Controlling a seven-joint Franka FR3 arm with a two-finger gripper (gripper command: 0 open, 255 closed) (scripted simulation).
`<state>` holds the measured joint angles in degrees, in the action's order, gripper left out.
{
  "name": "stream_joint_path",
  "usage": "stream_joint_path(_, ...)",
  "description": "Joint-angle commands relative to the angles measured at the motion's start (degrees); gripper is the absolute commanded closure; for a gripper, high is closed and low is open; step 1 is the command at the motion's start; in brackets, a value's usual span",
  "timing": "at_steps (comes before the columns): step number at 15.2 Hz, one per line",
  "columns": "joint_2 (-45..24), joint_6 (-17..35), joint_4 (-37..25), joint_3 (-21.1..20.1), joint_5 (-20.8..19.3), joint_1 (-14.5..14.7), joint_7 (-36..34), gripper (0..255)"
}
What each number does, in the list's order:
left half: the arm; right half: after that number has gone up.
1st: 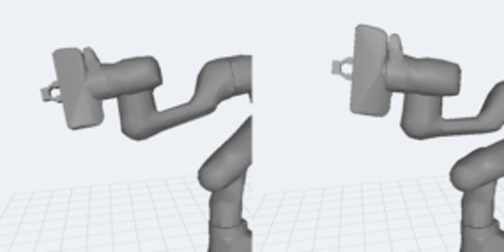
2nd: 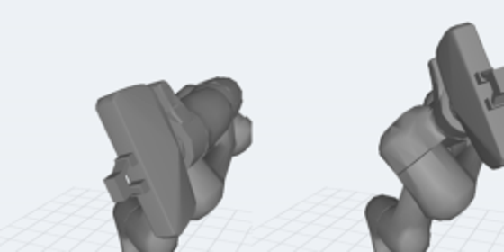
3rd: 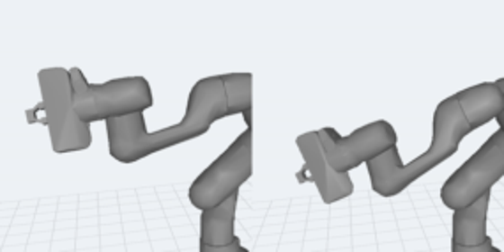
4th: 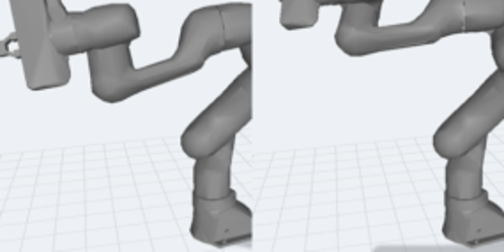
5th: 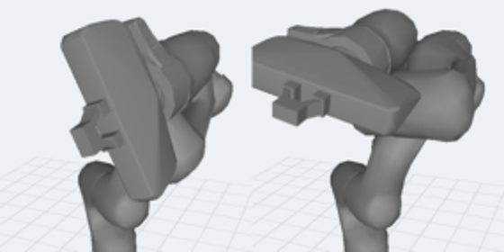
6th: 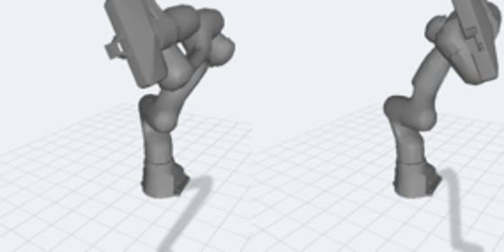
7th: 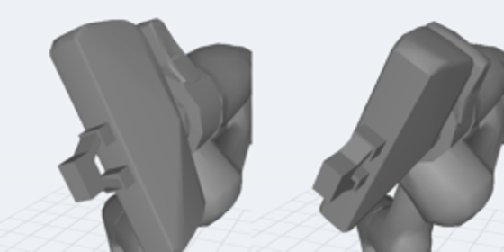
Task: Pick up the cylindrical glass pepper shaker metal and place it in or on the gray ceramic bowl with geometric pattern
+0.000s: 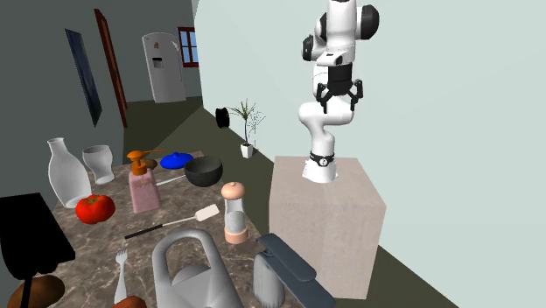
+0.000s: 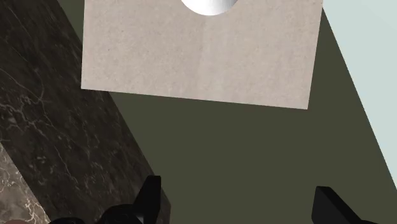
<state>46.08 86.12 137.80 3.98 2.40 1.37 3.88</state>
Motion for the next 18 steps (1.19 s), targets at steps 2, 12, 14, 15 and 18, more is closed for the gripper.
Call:
stream_joint_path(2, -1.29, 1.08, -0.16, 0.99, -0.93, -0.24, 1.37, 0)
stream_joint_path(12, -17.22, 11.61, -5.81, 10.33, -7.33, -1.76, 14.36, 0)
stream_joint_path(14, -20.95, 13.49, -7.8, 12.05, -7.84, -1.89, 16.92, 0)
stream_joint_path(15, -22.87, 14.38, -8.91, 12.88, -7.98, -1.95, 18.22, 0)
stream_joint_path(18, -28.84, 16.8, -12.65, 15.26, -7.93, -2.1, 22.15, 0)
